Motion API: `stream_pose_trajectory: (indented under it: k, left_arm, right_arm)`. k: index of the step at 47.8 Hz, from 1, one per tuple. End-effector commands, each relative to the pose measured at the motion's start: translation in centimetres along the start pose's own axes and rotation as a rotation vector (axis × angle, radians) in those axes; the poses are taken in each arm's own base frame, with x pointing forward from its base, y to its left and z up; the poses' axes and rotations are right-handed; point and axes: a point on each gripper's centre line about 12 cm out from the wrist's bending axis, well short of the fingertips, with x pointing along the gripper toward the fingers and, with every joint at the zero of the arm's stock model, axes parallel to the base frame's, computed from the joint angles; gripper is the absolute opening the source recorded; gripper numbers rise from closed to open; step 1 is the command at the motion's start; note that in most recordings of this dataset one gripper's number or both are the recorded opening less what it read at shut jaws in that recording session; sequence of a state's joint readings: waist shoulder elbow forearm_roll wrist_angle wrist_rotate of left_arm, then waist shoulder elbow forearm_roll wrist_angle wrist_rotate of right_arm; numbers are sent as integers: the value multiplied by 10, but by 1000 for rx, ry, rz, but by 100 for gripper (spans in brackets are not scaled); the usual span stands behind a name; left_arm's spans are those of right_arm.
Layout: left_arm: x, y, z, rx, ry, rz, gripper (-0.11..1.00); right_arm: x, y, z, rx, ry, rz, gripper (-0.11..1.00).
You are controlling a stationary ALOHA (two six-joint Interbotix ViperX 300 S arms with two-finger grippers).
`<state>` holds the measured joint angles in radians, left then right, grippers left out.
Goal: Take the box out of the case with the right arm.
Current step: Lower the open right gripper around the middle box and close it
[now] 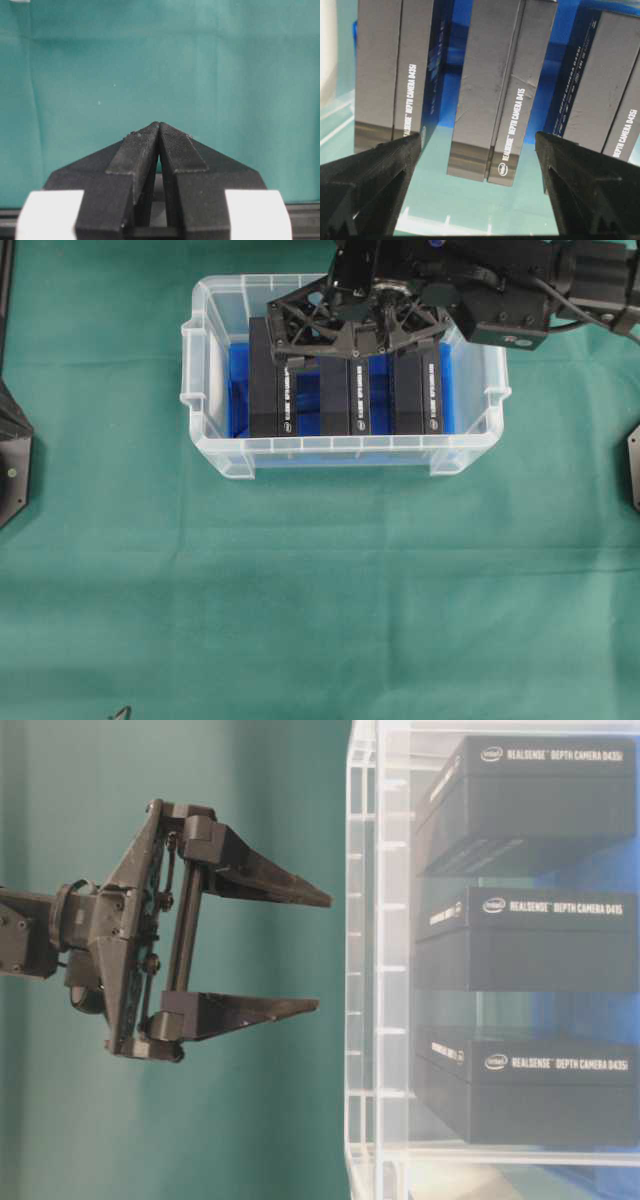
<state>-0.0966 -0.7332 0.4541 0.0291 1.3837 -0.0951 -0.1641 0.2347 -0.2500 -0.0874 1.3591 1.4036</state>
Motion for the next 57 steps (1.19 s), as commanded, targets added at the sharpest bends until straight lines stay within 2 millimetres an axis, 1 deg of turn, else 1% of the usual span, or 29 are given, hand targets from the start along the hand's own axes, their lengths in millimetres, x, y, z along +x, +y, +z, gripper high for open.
stream_pose_trajectory:
  k: [1,11,21,33,43,57]
  left_arm:
    - [-8,-1,5,4,-31,-3,0]
    - [-8,-1,5,4,-32,-3,0]
    - [-8,-1,5,4,-31,-3,0]
    - [-8,0,5,2,-31,-1,0]
    - [-8,-1,5,4,-31,-3,0]
    - [-8,-1,5,4,-31,-3,0]
  right_arm:
    - [-14,3,3,3,-10,35,93]
    - [-9,4,2,2,-5,25,93]
    - [4,5,2,1,-2,-4,93]
    - [26,1,6,8,4,-55,93]
    - [41,-3,7,16,4,-58,93]
    - [70,-9,-1,29,40,-35,93]
